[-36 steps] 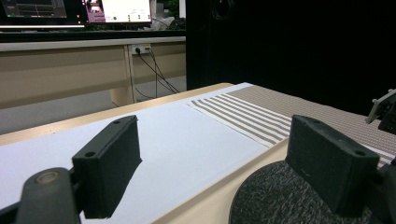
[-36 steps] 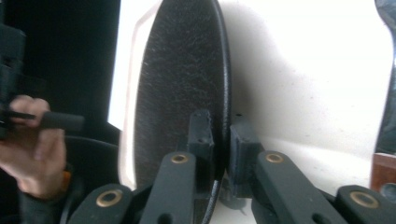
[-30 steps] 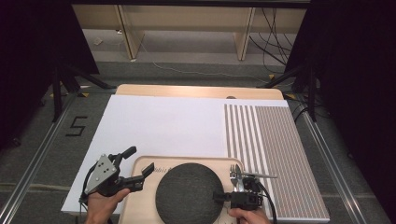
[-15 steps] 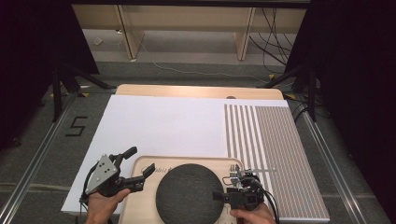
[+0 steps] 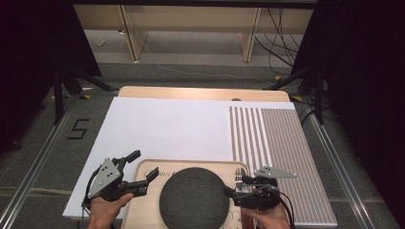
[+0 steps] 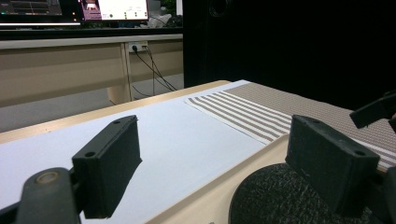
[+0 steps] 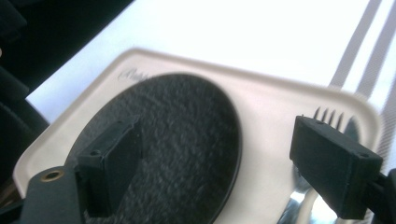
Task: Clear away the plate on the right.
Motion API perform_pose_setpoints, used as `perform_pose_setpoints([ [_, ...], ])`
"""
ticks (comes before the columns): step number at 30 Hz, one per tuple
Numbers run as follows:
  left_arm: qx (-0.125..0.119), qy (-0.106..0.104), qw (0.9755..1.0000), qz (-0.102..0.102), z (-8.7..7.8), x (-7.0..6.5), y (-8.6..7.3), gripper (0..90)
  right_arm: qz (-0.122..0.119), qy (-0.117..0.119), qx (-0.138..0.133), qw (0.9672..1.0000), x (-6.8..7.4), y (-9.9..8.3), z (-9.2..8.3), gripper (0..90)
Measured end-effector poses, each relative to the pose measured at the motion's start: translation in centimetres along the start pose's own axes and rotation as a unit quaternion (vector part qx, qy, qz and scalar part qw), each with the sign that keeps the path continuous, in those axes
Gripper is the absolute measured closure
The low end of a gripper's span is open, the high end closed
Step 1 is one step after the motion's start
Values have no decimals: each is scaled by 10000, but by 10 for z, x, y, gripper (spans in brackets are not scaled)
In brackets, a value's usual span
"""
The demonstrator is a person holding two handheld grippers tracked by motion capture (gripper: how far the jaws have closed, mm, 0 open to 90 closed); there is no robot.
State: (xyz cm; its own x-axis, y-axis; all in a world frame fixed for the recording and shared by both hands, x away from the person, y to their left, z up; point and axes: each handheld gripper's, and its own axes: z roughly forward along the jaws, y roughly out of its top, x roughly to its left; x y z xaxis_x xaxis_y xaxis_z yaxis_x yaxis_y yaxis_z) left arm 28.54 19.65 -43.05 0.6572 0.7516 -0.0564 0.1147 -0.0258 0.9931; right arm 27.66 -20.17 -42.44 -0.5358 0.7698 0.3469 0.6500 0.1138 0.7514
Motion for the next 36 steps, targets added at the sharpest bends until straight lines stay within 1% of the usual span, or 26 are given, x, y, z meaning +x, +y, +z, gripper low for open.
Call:
perform_pose_setpoints([
  [1, 1, -9, 10000, -13, 0, 0, 0, 167, -44, -55, -24, 10000, 1, 0, -1, 175],
  [2, 0, -10, 10000, -8, 0, 0, 0, 167, -204, -158, -123, 9996, 2, 1, -3, 171],
  [4, 7, -15, 10000, 2, 0, 0, 0, 167, -282, -222, -188, 9992, 2, 1, -5, 168],
  [5, 8, -15, 10000, -6, 0, 0, 0, 167, -319, -240, -301, 9988, 2, 1, -5, 166],
  [6, 14, -14, 10000, -5, 0, 0, 0, 167, -319, -222, -287, 9988, 3, 1, -6, 166],
  [8, 25, -22, 10000, -4, 0, 0, 0, 167, -387, -305, -393, 9980, 3, 1, -7, 163],
  [9, 34, -24, 10000, -4, 0, 0, 0, 167, -450, -321, -499, 9972, 2, 1, -7, 163],
  [10, 38, -23, 10000, -6, 0, 0, 0, 166, -491, -434, -515, 9965, 2, 2, -8, 162],
  [11, 49, -23, 10000, 7, 0, 0, 0, 166, -564, -414, -546, 9961, 2, 2, -9, 162],
  [12, 62, -29, 10000, 19, 0, 0, 0, 166, -583, -397, -568, 9959, 3, 2, -10, 161],
  [13, 64, -34, 10000, 19, 1, 0, 0, 165, -604, -466, -614, 9952, 3, 2, -9, 161],
  [14, 68, -41, 10000, 23, 1, 0, -1, 165, -585, -444, -602, 9955, 3, 2, -10, 161],
  [15, 75, -59, 10000, 21, 1, 0, -1, 165, -587, -415, -678, 9951, 2, 2, -10, 161],
  [16, 78, -63, 9999, 12, 1, 0, -1, 165, -582, -490, -620, 9952, 2, 2, -11, 161],
  [18, 66, -83, 9999, 5, 2, 0, -1, 165, -595, -467, -676, 9948, 2, 2, -12, 161],
  [19, 112, -60, 9999, 6, 1, -1, -1, 165, -661, -500, -723, 9939, 1, 3, -12, 159],
  [20, 122, -63, 9999, -10, 2, -1, -1, 165, -731, -610, -707, 9929, 2, 3, -13, 158],
  [21, 129, -63, 9999, -12, 2, -1, -1, 165, -794, -619, -810, 9916, 2, 3, -13, 157],
  [22, 136, -76, 9999, 9, 2, -1, -1, 165, -789, -643, -830, 9913, 2, 3, -14, 157],
  [25, 153, -103, 9998, 17, 2, -1, -1, 165, -856, -773, -931, 9890, 1, 3, -13, 156],
  [27, 166, -114, 9998, 20, 2, -1, -2, 165, -852, -714, -922, 9895, -1, 3, -15, 156],
  [30, 182, -120, 9998, 23, 2, -2, -2, 165, -856, -765, -986, 9885, -2, 3, -16, 156],
  [31, 136, -139, 9998, 7, 3, -2, -3, 165, -895, -778, -1038, 9875, -3, 3, -16, 156],
  [33, 210, -123, 9997, 38, 3, -2, -3, 165, -947, -808, -1096, 9861, -4, 3, -16, 155],
  [35, 248, -128, 9996, 46, 3, -2, -3, 165, -960, -816, -1095, 9860, -4, 3, -16, 152],
  [36, 203, -158, 9997, 40, 4, -2, -4, 165, -931, -843, -1063, 9864, -4, 3, -17, 152],
])
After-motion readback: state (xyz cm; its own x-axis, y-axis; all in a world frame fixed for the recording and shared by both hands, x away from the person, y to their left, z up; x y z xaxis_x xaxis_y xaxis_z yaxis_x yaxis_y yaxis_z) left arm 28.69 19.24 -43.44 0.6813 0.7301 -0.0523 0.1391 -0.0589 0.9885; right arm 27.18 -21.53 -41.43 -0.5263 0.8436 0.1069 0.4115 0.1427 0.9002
